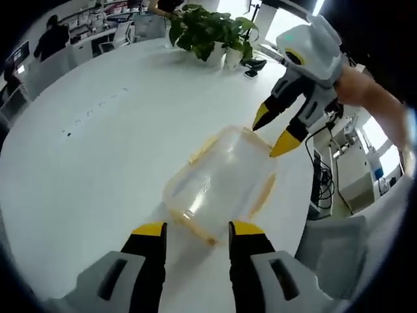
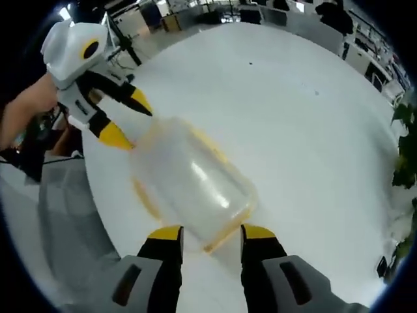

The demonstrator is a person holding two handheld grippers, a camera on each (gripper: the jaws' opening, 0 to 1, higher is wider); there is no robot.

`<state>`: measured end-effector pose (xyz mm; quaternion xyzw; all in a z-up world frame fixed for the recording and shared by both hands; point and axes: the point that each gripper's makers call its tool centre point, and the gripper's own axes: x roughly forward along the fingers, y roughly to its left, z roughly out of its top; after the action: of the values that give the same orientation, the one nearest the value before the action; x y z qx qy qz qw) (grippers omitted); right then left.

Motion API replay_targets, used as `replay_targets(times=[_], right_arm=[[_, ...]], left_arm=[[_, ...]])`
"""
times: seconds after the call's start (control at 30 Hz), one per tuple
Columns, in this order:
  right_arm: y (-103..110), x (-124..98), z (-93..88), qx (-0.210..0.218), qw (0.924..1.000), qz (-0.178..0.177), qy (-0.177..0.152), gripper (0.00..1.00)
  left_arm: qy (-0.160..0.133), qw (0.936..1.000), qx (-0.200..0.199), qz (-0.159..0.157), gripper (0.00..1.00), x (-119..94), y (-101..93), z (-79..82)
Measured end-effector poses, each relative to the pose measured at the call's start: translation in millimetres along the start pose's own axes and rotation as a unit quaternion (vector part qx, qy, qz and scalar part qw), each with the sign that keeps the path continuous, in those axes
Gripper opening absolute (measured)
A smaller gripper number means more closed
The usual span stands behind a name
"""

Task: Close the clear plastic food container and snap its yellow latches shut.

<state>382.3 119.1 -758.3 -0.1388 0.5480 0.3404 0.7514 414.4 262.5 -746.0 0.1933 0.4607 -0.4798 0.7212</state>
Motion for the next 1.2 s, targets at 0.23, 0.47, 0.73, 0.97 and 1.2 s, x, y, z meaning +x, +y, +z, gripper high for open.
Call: replay_targets(times=[0.23, 0.47, 0.73, 0.97, 1.2], right_arm=[[5, -1, 4.3, -0.035, 0.9994, 0.003, 0.004, 0.33], [7, 0, 8.6, -0.084, 0.9964, 0.003, 0.008, 0.33], [9, 1, 6.1, -0.125, 0.9918, 0.004, 0.023, 0.32], [11, 2, 7.0, -0.141, 0.9896, 0.007, 0.026, 0.33], [10, 2, 7.7, -0.157, 0.9871, 0.006, 0.030, 0.33]], left_arm=[[0.000, 0.9996, 0.028, -0.011, 0.37, -3, -2.6, 0.5], [0.000, 0.9951, 0.098, -0.013, 0.37, -5, -6.9, 6.1], [0.006, 0.9908, 0.134, -0.016, 0.37, -3, -9.5, 10.6], [0.018, 0.9852, 0.169, -0.019, 0.37, 1, -11.8, 7.4], [0.018, 0.9800, 0.196, -0.026, 0.37, 3, -16.8, 10.8]])
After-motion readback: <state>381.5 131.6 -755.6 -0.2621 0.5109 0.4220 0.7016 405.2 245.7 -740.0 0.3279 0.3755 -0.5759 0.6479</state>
